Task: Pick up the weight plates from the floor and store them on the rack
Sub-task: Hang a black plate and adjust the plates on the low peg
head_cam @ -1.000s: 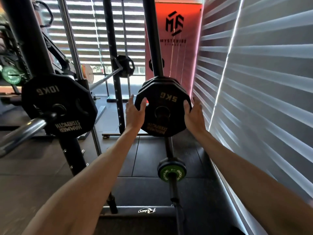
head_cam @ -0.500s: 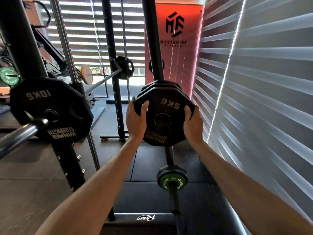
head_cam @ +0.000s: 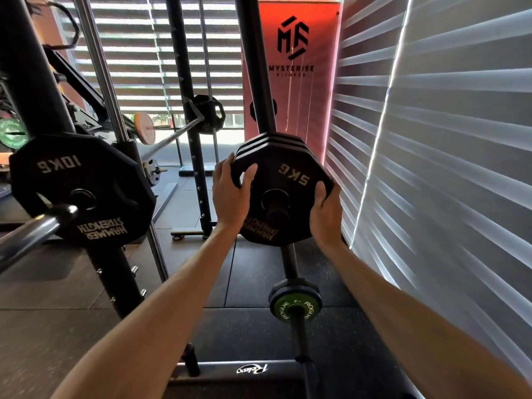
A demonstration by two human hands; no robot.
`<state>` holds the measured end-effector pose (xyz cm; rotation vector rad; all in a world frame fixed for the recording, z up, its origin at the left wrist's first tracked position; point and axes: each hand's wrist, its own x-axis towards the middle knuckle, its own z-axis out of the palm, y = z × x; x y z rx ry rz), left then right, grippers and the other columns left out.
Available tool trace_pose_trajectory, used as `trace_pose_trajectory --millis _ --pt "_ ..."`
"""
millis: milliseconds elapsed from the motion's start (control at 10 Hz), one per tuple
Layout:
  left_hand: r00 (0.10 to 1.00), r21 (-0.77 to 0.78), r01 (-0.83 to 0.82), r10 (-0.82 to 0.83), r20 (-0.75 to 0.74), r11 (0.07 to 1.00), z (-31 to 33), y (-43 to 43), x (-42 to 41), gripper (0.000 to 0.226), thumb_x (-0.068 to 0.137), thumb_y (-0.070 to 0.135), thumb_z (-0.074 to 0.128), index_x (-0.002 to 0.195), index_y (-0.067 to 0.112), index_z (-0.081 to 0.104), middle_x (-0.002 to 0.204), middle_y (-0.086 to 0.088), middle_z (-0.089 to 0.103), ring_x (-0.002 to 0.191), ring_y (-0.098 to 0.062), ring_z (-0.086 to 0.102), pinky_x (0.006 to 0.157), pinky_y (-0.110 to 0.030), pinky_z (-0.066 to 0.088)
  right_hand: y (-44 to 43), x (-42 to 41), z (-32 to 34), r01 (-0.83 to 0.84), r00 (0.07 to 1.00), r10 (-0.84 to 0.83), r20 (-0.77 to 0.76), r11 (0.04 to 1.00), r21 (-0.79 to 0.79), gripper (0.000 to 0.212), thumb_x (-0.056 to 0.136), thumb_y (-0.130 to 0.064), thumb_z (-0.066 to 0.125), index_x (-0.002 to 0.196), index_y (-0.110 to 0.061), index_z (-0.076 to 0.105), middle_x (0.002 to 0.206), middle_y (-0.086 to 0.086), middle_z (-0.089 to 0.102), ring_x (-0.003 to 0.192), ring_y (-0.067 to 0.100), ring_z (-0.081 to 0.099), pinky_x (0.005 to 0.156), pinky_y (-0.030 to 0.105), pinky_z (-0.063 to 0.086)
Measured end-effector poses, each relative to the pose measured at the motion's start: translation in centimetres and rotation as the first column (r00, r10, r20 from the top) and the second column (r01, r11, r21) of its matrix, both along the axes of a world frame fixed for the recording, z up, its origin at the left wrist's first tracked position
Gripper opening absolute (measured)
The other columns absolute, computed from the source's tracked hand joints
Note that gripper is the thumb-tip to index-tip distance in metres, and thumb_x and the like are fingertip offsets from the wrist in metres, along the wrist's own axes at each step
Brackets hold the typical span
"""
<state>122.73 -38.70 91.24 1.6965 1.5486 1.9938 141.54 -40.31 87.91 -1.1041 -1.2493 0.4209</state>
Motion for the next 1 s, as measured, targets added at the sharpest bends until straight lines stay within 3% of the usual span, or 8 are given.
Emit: trace_pose_trajectory --millis 100,200,300,500,700,800,900,1000 --pt "1.000 0.003 -0.011 0.011 0.000 1.000 -0.2 0.6 0.3 0.064 0.091 0.064 0.052 0.138 0.021 0.052 0.138 0.008 0.054 0.130 -0.011 0.051 0.105 -0.029 0.044 1.2 0.1 -0.1 0.014 1.000 -0.014 0.001 1.000 0.002 0.057 0.103 -0.054 0.030 0.145 -0.017 0.038 0.137 0.002 0.055 0.126 0.017 0.055 0.101 0.030 0.051" --pt "1.000 -0.039 -0.015 0.015 0.005 0.999 -0.1 1.7 0.3 0.075 0.091 0.064 0.051 0.150 0.019 0.039 0.155 0.004 0.041 0.146 -0.014 0.033 0.120 -0.036 0.029 2.5 -0.2 0.1 0.047 0.999 -0.047 -0.004 0.998 -0.036 0.070 0.099 -0.064 0.028 0.153 -0.019 0.027 0.152 0.005 0.044 0.141 0.024 0.042 0.113 0.047 0.041" --pt "0.999 -0.019 -0.043 0.042 -0.010 0.999 -0.3 2.5 0.6 0.074 0.093 0.058 0.053 0.152 0.018 0.035 0.158 0.004 0.036 0.148 -0.014 0.030 0.118 -0.031 0.024 2.8 -0.3 0.2 0.042 0.999 -0.042 0.000 0.999 0.002 0.061 0.106 -0.045 0.032 0.157 -0.013 0.021 0.158 0.006 0.035 0.146 0.024 0.034 0.119 0.042 0.034" --pt "0.999 0.017 -0.034 0.033 0.026 0.999 -0.7 4.4 0.4 0.064 0.090 0.064 0.051 0.140 0.022 0.049 0.136 0.006 0.057 0.128 -0.013 0.054 0.107 -0.037 0.047 5.0 -0.1 -0.3 0.059 0.998 -0.060 0.014 0.996 0.060 0.049 0.106 -0.044 0.035 0.142 -0.013 0.043 0.133 0.003 0.058 0.124 0.019 0.057 0.102 0.043 0.051" --pt "0.996 0.070 -0.091 0.090 0.006 0.993 -0.5 3.7 0.7 0.053 0.093 0.055 0.055 0.132 0.020 0.055 0.123 0.007 0.062 0.114 -0.005 0.054 0.092 -0.010 0.040 5.1 -0.1 -0.4 0.065 0.998 -0.066 0.006 0.992 0.110 0.037 0.107 -0.037 0.038 0.134 -0.014 0.048 0.124 -0.001 0.061 0.115 0.012 0.060 0.098 0.034 0.054" --pt "0.998 0.029 -0.058 0.059 -0.005 0.998 0.1 3.1 0.7 0.057 0.091 0.062 0.052 0.132 0.023 0.054 0.123 0.010 0.062 0.115 -0.005 0.056 0.097 -0.020 0.046 4.4 0.0 0.2 0.036 0.999 -0.038 0.016 0.994 0.100 0.039 0.107 -0.035 0.038 0.137 -0.011 0.047 0.126 0.002 0.061 0.117 0.014 0.060 0.099 0.030 0.053" --pt "1.000 -0.069 0.025 -0.025 0.005 0.997 0.1 2.7 0.0 0.062 0.086 0.073 0.050 0.132 0.030 0.051 0.124 0.012 0.062 0.117 -0.009 0.059 0.103 -0.036 0.050 3.9 0.4 0.5 0.004 0.998 -0.005 0.065 1.000 0.021 0.045 0.106 -0.042 0.037 0.139 -0.012 0.044 0.130 0.002 0.058 0.121 0.016 0.057 0.102 0.039 0.052" --pt "0.999 -0.072 0.048 -0.048 0.001 0.996 2.4 1.5 -0.1 0.064 0.087 0.069 0.054 0.135 0.026 0.050 0.135 0.007 0.058 0.127 -0.012 0.053 0.110 -0.043 0.043 2.8 0.8 2.7 0.040 0.994 -0.037 0.107 0.999 -0.026 0.060 0.102 -0.056 0.033 0.145 -0.015 0.039 0.141 0.004 0.052 0.131 0.021 0.051 0.107 0.048 0.046"
